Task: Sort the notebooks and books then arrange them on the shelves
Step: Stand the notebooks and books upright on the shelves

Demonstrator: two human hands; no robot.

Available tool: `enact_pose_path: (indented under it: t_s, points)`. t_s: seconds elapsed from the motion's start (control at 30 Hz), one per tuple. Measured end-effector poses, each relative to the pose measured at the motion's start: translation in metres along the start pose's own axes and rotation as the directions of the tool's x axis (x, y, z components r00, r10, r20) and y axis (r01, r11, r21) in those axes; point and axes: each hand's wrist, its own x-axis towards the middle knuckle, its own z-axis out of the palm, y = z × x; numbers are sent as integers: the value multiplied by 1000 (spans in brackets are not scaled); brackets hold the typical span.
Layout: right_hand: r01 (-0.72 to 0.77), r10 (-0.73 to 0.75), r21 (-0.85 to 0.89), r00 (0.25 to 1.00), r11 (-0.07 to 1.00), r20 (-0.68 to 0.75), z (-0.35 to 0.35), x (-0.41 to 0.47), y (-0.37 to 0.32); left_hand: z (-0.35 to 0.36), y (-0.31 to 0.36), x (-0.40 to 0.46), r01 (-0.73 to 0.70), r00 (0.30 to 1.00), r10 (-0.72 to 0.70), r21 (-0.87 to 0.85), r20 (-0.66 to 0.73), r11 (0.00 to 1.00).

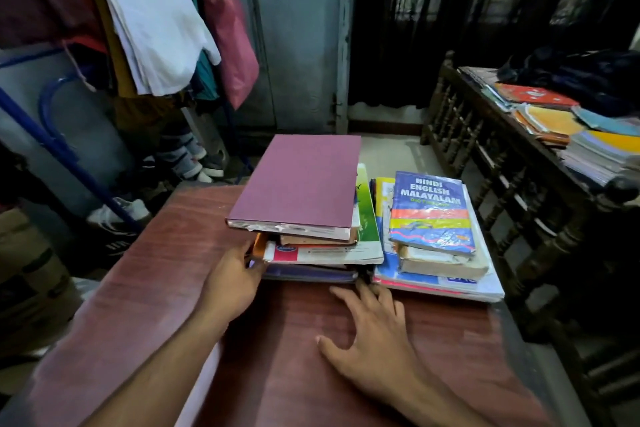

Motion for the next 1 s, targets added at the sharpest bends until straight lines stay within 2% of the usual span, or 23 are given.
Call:
enact_pose_path:
  t_s: [0.07,0.17,0.33,0.5,0.67,0.8,0.87,0.9,0.97,1.0]
  points:
    - [18,-19,17,1000,1000,13,1,2,-2,-3,-3,-1,-4,995,9,60,-95,998]
    - [30,-32,41,999,999,33,0,0,6,5,1,-8,-2,981,12,52,-192,999]
    - [63,-67,75,997,995,43,-4,-2,10,6,2,-14,-19,976,-6,-111,-217,994]
    - [220,-226,69,971,973,83,4,-3,-7,-22,-14,-11,43,972,-81,-170,-220,984]
    - [447,-460,122,879,886,124,17,-3,-33,-69,-49,-16,56,973,-81,-118,-216,991]
    - [564,-595,194,782,802,186,20,-5,-49,-105,-72,-37,65,966,-85,-87,-245,994]
    - [543,-610,312,772,780,180,15,4,-45,-118,-81,-48,106,967,-123,-88,-224,990]
    - [494,-583,396,800,774,141,10,12,-41,-122,-82,-52,139,969,-157,-109,-190,984]
    - [336,-425,588,905,736,16,-1,35,-35,-131,-82,-60,160,969,-186,-159,-162,974]
    - [213,-281,704,959,678,-20,-8,47,-32,-134,-75,-61,150,963,-198,-246,-183,957]
